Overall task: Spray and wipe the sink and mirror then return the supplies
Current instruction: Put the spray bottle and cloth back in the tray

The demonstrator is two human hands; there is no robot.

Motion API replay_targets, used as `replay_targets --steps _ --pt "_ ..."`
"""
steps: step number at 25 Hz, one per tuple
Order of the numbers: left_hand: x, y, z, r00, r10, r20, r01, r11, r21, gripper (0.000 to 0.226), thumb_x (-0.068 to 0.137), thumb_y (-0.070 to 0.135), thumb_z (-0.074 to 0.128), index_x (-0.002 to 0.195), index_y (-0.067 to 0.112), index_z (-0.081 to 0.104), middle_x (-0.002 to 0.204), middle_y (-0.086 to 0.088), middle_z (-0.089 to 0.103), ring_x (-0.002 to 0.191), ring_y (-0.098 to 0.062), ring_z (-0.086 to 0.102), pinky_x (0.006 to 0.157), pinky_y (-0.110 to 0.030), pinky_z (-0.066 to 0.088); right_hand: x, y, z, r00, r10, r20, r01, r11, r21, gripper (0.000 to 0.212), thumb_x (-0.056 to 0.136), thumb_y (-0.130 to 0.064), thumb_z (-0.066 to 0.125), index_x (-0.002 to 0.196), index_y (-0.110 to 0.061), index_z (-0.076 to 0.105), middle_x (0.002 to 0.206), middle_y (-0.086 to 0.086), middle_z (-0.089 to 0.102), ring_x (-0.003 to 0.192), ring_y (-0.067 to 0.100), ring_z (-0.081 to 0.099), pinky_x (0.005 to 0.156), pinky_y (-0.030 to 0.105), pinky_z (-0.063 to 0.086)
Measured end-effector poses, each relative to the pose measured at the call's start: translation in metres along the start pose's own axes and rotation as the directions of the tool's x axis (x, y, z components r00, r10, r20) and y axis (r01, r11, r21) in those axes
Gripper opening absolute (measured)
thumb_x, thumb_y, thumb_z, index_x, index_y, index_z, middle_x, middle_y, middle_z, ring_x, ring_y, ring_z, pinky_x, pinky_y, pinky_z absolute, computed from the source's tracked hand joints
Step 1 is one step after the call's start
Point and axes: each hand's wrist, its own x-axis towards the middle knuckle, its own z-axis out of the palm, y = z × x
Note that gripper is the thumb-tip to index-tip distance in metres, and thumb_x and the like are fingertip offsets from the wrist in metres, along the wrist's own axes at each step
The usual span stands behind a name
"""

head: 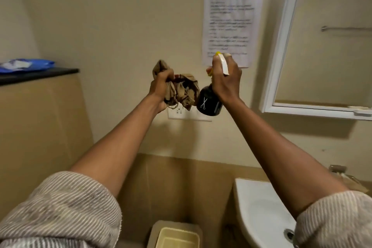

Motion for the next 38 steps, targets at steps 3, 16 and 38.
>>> replay_targets --steps 3,16,38 --pt "-0.037 -0.011 -0.028 0.999 -0.007 -0.052 0.005 0.999 -0.037 0.031 0.068 0.034 0.058 0.074 0.004 0.061 0.074 -0.009 0.068 0.074 -0.035 0.065 0.067 -0.033 0.047 -0.028 0.006 0.033 0.993 0.026 0.116 -0.031 0.999 0.036 0.029 0.097 -0.028 0.053 0.094 -0.002 0.064 0.074 0.022 0.071 0.073 0.037 0.069 0.066 0.052 0.057" --pt "-0.098 -0.249 -0.12 0.833 -0.48 -0.276 0.49 0.871 -0.036 0.029 0.063 0.007 0.054 0.087 0.01 0.069 0.069 -0.01 0.052 0.058 -0.021 0.047 0.056 -0.027 0.05 -0.211 0.168 0.053 0.888 0.249 0.385 -0.138 0.946 -0.294 0.018 0.095 -0.028 0.05 0.083 -0.015 0.053 0.083 0.008 0.055 0.075 0.018 0.049 0.069 0.03 0.034" --pt "-0.097 -0.608 -0.164 0.695 -0.619 -0.367 0.686 0.724 0.078 0.03 0.086 0.009 0.062 0.116 0.005 0.063 0.111 -0.017 0.066 0.084 -0.015 0.061 0.07 -0.021 0.049 -0.469 0.465 0.014 0.667 0.686 0.29 -0.422 0.669 -0.612 0.028 0.1 -0.019 0.063 0.126 -0.011 0.067 0.108 0.006 0.071 0.098 0.023 0.068 0.083 0.045 0.059"
